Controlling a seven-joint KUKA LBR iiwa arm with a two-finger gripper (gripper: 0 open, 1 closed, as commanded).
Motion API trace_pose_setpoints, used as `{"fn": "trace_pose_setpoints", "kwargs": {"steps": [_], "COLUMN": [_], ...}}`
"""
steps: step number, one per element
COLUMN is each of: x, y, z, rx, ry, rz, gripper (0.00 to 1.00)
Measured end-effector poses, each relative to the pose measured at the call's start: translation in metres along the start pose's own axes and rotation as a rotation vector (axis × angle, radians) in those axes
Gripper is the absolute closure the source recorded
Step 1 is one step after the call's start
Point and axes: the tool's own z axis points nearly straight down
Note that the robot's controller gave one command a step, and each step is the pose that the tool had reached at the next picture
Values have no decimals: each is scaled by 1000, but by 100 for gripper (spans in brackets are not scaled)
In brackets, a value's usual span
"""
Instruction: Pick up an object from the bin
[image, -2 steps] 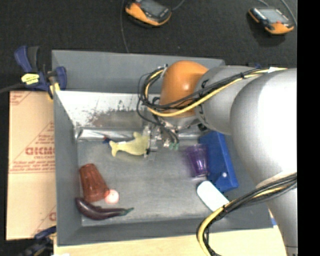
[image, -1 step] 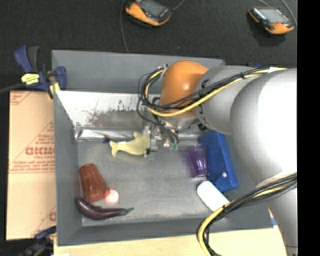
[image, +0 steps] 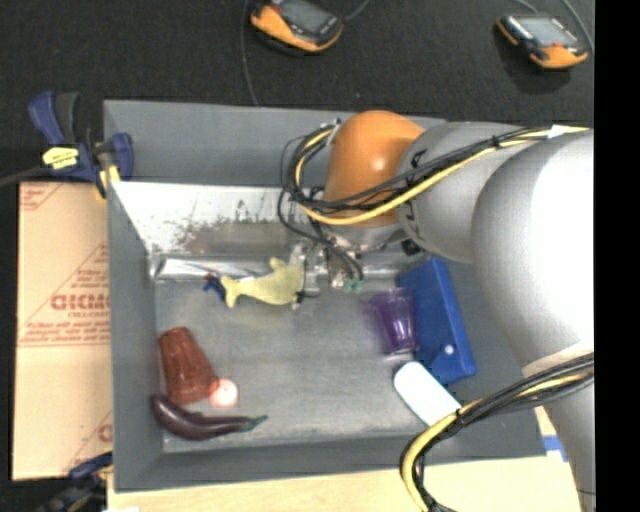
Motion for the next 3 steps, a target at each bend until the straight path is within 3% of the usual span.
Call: {"fn": "trace_pose_setpoints", "kwargs": {"steps": [1,2,3], "x": [-1,-4,-2], "y": [-1,-1,-2], "z": [-17,-58,-75], "rx": [0,-1,1], "ry": [-4,-13,-9], "rz": [0,-1,-1], "gripper": [100,100,100]}}
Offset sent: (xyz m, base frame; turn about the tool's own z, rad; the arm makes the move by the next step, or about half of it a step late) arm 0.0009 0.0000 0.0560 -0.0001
